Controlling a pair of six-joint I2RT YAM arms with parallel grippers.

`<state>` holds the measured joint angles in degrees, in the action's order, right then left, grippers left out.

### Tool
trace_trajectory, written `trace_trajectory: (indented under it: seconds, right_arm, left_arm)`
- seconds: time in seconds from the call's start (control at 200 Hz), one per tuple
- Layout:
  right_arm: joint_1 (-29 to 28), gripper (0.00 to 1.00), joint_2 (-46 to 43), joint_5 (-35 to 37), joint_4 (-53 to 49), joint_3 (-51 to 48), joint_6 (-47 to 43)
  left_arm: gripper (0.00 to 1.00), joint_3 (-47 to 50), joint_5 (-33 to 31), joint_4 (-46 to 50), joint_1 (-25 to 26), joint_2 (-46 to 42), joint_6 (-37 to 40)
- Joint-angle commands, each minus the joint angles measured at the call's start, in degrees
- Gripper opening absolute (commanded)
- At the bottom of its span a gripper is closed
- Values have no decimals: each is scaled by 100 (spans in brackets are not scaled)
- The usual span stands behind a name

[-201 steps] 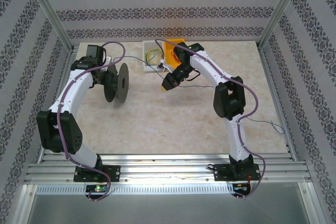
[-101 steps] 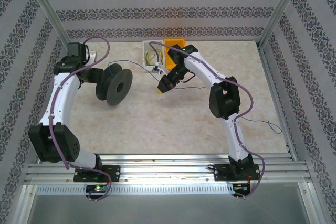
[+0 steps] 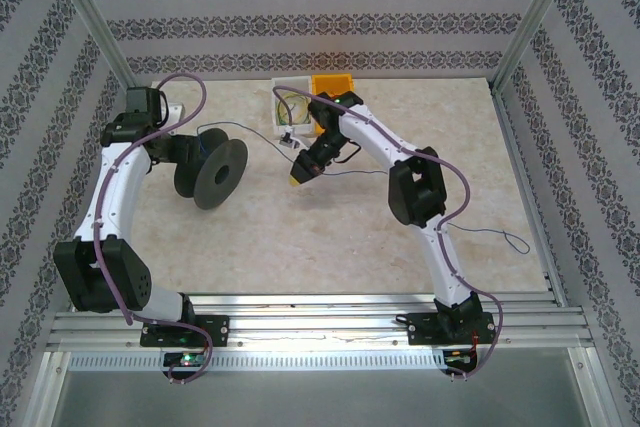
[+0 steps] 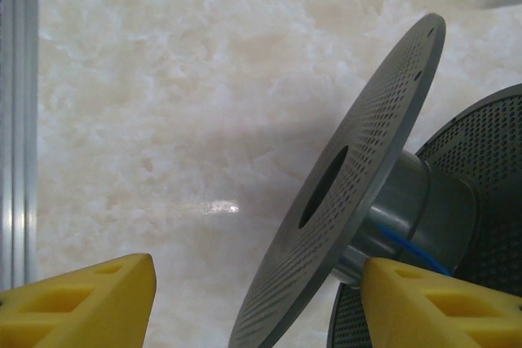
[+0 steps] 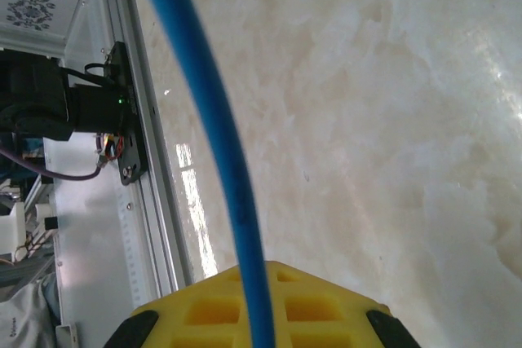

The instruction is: Wrap the cables

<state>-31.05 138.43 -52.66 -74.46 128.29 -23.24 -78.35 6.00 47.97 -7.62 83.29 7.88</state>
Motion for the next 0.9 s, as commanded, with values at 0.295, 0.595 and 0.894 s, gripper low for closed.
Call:
trace_trajectory:
  seconds: [0.295,0.595,0.894]
  right_arm:
    - [-95,0,828,-268,441,857,903]
    - [45,0,983,-107,572,1208,1192]
    - [81,0,1211,-64,539,1733,1374]
  left_arm:
    - [53,268,447,-176,-306,-364,-335]
    - [48,184,508,-104,-311,-401,-394]
    - [46,161,561,-42,-311,-430,-401]
